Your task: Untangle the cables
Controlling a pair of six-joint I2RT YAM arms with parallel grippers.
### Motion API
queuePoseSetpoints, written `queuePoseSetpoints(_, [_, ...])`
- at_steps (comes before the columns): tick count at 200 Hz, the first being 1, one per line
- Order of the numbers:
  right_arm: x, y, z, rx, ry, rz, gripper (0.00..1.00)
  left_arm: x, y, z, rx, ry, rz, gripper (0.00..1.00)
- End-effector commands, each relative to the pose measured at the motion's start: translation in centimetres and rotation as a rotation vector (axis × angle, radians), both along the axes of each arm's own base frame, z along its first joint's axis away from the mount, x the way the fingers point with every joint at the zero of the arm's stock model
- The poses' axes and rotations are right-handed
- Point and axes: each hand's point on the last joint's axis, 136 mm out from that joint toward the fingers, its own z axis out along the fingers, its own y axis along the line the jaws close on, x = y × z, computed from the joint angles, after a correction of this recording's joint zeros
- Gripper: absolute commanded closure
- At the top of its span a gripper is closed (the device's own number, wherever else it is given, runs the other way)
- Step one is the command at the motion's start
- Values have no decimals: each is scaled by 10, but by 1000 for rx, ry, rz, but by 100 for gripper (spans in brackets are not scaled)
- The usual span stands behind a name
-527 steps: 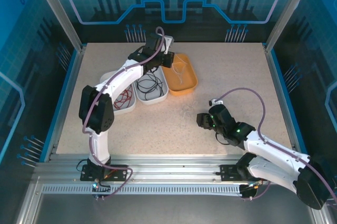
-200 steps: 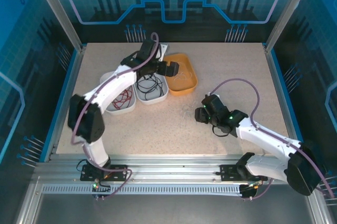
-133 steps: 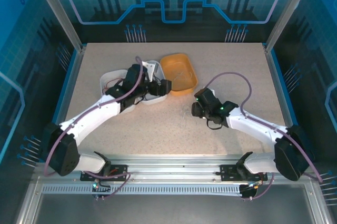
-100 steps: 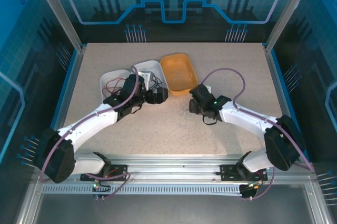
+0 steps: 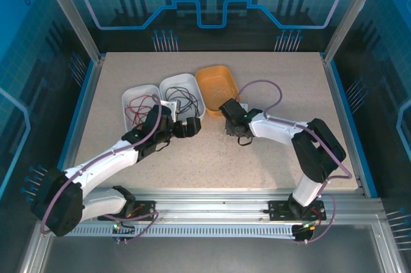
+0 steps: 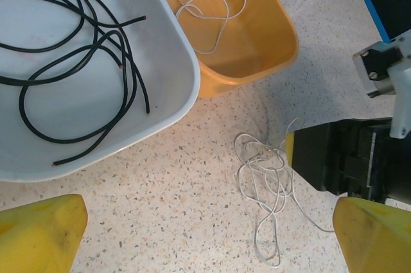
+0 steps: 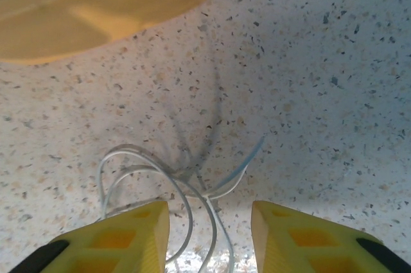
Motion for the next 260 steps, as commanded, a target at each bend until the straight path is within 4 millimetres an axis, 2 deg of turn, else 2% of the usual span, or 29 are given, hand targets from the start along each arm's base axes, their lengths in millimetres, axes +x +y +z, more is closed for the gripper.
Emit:
queuePoseSetpoints(1, [16,-6,3,-11,-42,-66,65,-2,-1,3,-27,-15,15,1])
queuePoseSetpoints(24, [18,-11,-1,-35,-54,-89,72,-4,-2,-1,-22,-6,8,1])
queuePoseSetpoints(59, [19,-19,-5,-51,-62,-107,92,-2,-2,-8,4,21,23,1])
queuePoseSetpoints(86, [14,-22,-6,-48,-58,-103,100,-2,-10,-9,23,33,1,1])
queuePoseSetpoints(134, [-2,-27,4,0,-65,-96,100,-12,-51,-18,37,64,-119,1])
queuePoseSetpoints(165, [-17,-41,14,-4,-79,-114,100,-11,-68,-32,60,116,-128,13])
queuePoseSetpoints(170, [-25,-47,7,-18,-62,-117,100,-11,-71,-34,65,122,-135,14])
queuePoseSetpoints(197, [-41,-56,8,4,-67,-113,100,-9,-88,-40,162,118,-170,20])
queuePoseSetpoints(210, [-46,-58,10,27,-79,-108,100,-8,-93,-49,209,137,-178,21])
queuePoseSetpoints(240, [-52,-60,16,61,-109,-100,100,-4,-106,-75,269,209,-214,30])
queuePoseSetpoints(260, [-54,-60,18,70,-113,-93,100,-5,-116,-93,327,269,-263,31])
